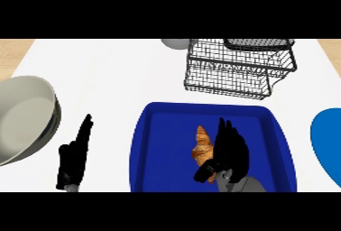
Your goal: Pick the croissant from the tray and place it in the tiered basket
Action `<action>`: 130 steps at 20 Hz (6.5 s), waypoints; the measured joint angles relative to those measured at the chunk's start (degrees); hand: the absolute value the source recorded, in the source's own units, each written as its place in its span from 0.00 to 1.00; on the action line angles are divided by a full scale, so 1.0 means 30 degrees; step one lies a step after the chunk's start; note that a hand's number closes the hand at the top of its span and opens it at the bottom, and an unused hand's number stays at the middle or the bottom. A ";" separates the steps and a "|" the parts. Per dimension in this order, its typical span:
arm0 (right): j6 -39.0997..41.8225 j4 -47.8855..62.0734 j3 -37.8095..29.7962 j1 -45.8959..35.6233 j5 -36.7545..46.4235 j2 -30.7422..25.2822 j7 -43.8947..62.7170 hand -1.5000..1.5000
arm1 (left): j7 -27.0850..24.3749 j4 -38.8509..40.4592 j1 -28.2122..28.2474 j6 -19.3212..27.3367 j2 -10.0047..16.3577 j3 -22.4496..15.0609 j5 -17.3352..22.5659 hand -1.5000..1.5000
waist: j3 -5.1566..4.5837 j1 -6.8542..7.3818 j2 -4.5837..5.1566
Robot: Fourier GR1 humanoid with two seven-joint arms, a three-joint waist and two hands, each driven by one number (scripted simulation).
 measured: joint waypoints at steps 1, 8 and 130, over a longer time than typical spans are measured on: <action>-0.0025 0.0155 -0.0156 -0.0023 -0.0160 0.0002 -0.0037 0.00 | 0.0030 -0.0043 -0.0001 -0.0010 -0.0023 -0.0009 -0.0043 0.50 | 0.0002 0.0001 0.0002; -0.0422 0.1071 0.0188 0.0135 -0.0758 0.0001 -0.0034 0.00 | -0.0011 -0.0175 0.0152 0.0013 -0.0210 0.0053 -0.0328 0.50 | 0.0009 0.0039 0.0005; 0.3884 1.9114 -2.3710 -1.0273 -1.7395 -1.8727 -2.2526 0.00 | 0.0364 -0.0854 0.0849 -0.2459 -0.2569 0.2979 -0.3235 0.50 | 0.0050 -0.0119 0.0096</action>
